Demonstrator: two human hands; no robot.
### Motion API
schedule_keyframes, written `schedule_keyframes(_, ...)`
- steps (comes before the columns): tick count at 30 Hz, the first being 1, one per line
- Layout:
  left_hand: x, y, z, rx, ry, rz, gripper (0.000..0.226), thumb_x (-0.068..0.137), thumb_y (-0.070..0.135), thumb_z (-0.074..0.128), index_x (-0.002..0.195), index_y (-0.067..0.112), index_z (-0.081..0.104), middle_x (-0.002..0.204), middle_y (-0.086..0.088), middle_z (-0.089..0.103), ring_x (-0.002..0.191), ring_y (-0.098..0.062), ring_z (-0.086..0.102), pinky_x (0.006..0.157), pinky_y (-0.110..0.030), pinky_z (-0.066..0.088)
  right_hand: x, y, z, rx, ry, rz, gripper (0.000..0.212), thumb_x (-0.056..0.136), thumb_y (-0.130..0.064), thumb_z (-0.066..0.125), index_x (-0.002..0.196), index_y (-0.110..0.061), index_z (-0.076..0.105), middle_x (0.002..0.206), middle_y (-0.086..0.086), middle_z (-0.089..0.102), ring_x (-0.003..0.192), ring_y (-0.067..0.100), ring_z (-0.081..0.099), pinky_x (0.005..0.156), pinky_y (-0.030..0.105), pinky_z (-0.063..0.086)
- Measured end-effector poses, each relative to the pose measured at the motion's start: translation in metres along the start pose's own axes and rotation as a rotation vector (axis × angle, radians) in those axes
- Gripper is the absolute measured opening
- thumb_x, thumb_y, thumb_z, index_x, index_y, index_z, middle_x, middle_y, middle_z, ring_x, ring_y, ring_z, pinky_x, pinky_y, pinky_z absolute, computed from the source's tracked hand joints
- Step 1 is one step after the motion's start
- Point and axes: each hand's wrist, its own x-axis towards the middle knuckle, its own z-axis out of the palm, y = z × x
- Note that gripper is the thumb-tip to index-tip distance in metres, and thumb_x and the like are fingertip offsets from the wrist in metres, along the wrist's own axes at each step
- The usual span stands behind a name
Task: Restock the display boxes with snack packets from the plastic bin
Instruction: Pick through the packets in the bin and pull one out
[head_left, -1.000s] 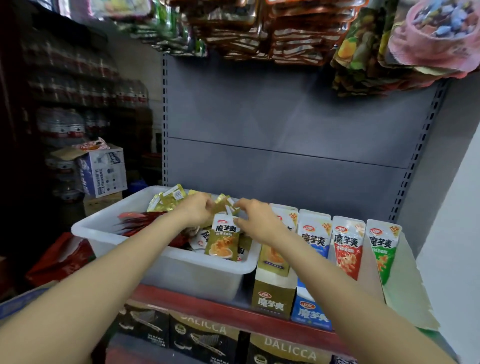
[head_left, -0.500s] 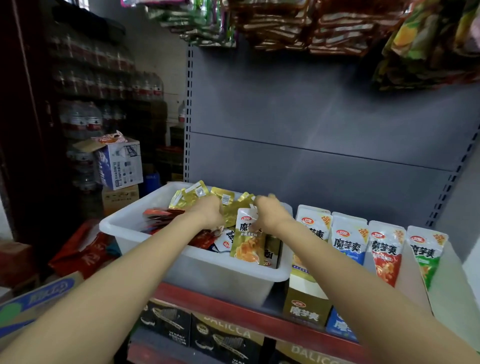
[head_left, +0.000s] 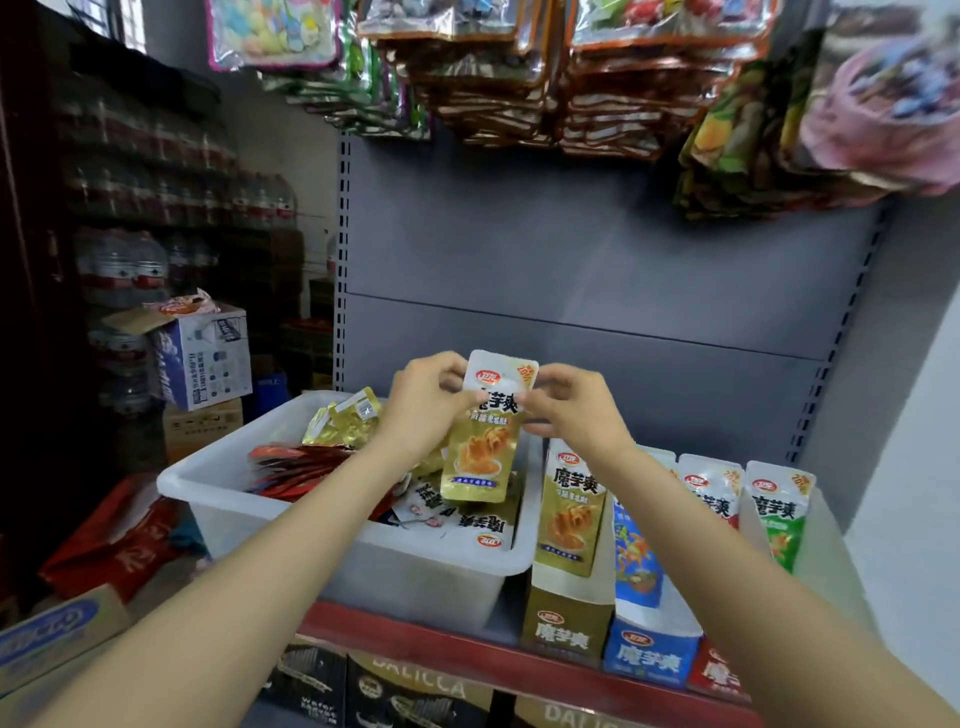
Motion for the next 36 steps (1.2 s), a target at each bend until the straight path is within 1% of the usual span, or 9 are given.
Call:
schedule_keyframes(2,-0.002,0.016,0.007,-0.077,0.031,0.019,0.012,0.079,0.013,0.073,0.081,0.018,0.063,0.077,0.004,0.068,0.066,-0.008,0.062,0.064,-0.031,0.053,-0.011,-0.003,-0.013,0.009,-0.014,0.02,0.012,0.083,-0.004,0.068,0.092,-0.011,0.065,0.091,0.016,0.07,0.084,0.025,0.07,0.073,0.034,0.059)
schedule_keyframes(5,-0.004,0.034,0.021,-0.13,0.018,0.037,0.011,0.081,0.014,0.072,0.083,0.015,0.061,0.079,0.003,0.068,0.067,-0.01,0.064,0.06,-0.031,0.055,-0.024,-0.003,-0.032,-0.004,0.065,-0.003,0.009,0.082,-0.004,0.069,0.081,-0.013,0.067,0.086,0.016,0.071,0.082,0.025,0.071,0.071,0.035,0.06)
schedule_keyframes(9,-0.008,0.049,0.044,-0.121,-0.028,0.071,0.006,0.083,0.013,0.069,0.087,0.012,0.064,0.087,-0.002,0.07,0.081,-0.016,0.067,0.071,-0.03,0.056,-0.035,0.004,-0.054,-0.007,0.193,-0.016,0.015,0.081,-0.003,0.07,0.074,-0.015,0.066,0.08,0.012,0.071,0.078,0.024,0.071,0.071,0.037,0.06)
schedule_keyframes(12,-0.008,0.054,0.057,-0.084,-0.046,0.107,0.004,0.084,0.015,0.068,0.088,0.013,0.067,0.088,-0.001,0.071,0.081,-0.011,0.066,0.075,-0.021,0.052,-0.04,0.012,-0.066,-0.013,0.271,-0.009,0.016,0.08,-0.003,0.071,0.072,-0.016,0.066,0.079,0.012,0.07,0.079,0.027,0.07,0.071,0.039,0.06)
schedule_keyframes(17,-0.008,0.055,0.071,0.026,-0.105,0.111,0.005,0.085,0.015,0.068,0.088,0.011,0.068,0.086,0.003,0.07,0.077,-0.005,0.063,0.065,-0.005,0.043,-0.045,0.026,-0.07,-0.023,0.288,0.022,0.02,0.082,-0.004,0.069,0.069,-0.019,0.063,0.075,0.005,0.069,0.079,0.022,0.07,0.069,0.032,0.059)
schedule_keyframes(21,-0.006,0.044,0.074,0.127,-0.159,0.072,0.007,0.085,0.015,0.068,0.088,0.009,0.068,0.086,0.001,0.07,0.077,-0.008,0.063,0.066,-0.012,0.045,-0.045,0.04,-0.066,-0.075,0.259,0.07,0.02,0.082,-0.005,0.07,0.068,-0.017,0.062,0.074,0.003,0.069,0.079,0.021,0.07,0.067,0.028,0.058)
schedule_keyframes(24,-0.003,0.038,0.072,0.223,-0.229,0.071,0.008,0.084,0.015,0.069,0.086,0.007,0.068,0.088,-0.005,0.072,0.082,-0.013,0.065,0.074,-0.022,0.048,-0.043,0.05,-0.065,-0.196,0.237,0.068,0.021,0.081,-0.008,0.071,0.067,-0.02,0.06,0.07,0.0,0.067,0.072,0.018,0.066,0.07,0.034,0.058)
schedule_keyframes(30,-0.003,0.025,0.078,0.304,-0.29,0.04,0.009,0.081,0.016,0.073,0.076,0.015,0.065,0.079,0.001,0.068,0.079,-0.012,0.064,0.07,-0.023,0.045,-0.034,0.052,-0.068,-0.218,0.241,-0.023,0.017,0.085,-0.008,0.066,0.1,-0.017,0.064,0.08,-0.001,0.068,0.076,0.014,0.066,0.069,0.032,0.057)
schedule_keyframes(36,-0.008,0.018,0.086,0.312,-0.228,0.097,0.023,0.086,0.005,0.063,0.105,0.017,0.061,0.089,0.002,0.062,0.082,-0.012,0.059,0.078,-0.028,0.051,-0.026,0.063,-0.064,-0.505,0.168,-0.08,0.008,0.086,-0.014,0.066,0.08,-0.019,0.064,0.073,-0.004,0.067,0.074,0.014,0.065,0.07,0.035,0.056)
